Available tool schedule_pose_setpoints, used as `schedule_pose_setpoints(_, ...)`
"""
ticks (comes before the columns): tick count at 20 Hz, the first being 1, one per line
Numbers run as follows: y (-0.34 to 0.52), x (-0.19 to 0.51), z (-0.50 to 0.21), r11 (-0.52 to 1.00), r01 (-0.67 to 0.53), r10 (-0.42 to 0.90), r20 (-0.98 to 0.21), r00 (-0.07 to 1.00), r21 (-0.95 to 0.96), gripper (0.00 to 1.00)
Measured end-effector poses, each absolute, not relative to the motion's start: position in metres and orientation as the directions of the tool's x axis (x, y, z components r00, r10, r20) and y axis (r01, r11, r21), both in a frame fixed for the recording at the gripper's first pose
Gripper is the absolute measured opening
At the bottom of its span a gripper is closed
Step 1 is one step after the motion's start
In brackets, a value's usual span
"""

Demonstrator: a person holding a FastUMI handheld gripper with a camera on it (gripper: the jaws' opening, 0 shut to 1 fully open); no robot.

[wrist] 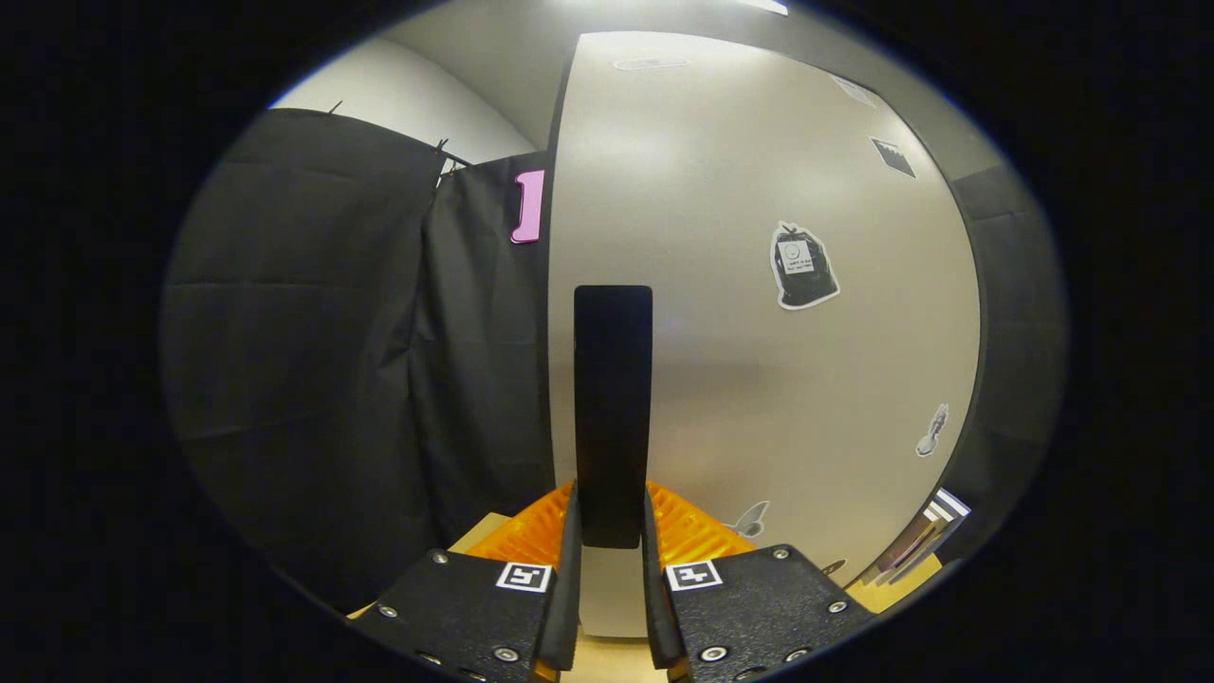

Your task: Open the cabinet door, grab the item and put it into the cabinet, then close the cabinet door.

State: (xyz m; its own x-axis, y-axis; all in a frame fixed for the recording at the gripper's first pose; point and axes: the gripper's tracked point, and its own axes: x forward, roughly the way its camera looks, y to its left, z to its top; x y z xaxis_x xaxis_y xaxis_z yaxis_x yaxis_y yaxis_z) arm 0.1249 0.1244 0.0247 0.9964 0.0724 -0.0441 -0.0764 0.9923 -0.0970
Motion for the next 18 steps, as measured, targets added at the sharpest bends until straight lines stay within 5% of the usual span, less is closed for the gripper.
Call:
schedule_pose_setpoints(10,0.105,0.052,0.022,0.977,-0.186,0.183,-0.036,0.982,-0.105,0.3)
schedule_pose_setpoints(18,0.101,0.027,0.024,0.909,-0.403,0.398,-0.064,0.915,-0.108,0.3)
